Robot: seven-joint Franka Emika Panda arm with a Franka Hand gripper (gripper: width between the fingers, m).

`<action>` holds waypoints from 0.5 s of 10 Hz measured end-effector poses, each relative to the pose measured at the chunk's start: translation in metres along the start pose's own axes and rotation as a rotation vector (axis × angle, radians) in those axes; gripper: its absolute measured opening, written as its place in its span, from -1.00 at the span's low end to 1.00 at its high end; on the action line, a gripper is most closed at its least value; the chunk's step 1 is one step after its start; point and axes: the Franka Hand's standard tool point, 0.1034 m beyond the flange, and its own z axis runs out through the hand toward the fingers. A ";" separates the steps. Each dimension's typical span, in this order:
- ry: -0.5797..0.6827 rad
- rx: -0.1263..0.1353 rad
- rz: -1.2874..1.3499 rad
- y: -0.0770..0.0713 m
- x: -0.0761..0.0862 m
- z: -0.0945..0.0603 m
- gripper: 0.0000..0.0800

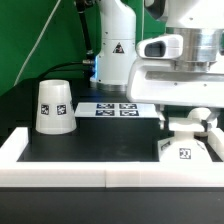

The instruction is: Assemble lamp

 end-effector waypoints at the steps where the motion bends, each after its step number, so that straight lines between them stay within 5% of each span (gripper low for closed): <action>1: 0.005 0.001 -0.013 -0.006 0.002 0.000 0.34; 5: 0.037 -0.002 -0.132 -0.016 0.026 0.000 0.34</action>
Offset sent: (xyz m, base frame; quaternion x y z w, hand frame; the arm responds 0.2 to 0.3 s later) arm 0.0270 0.0032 -0.0146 -0.0174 0.0102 -0.1006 0.9947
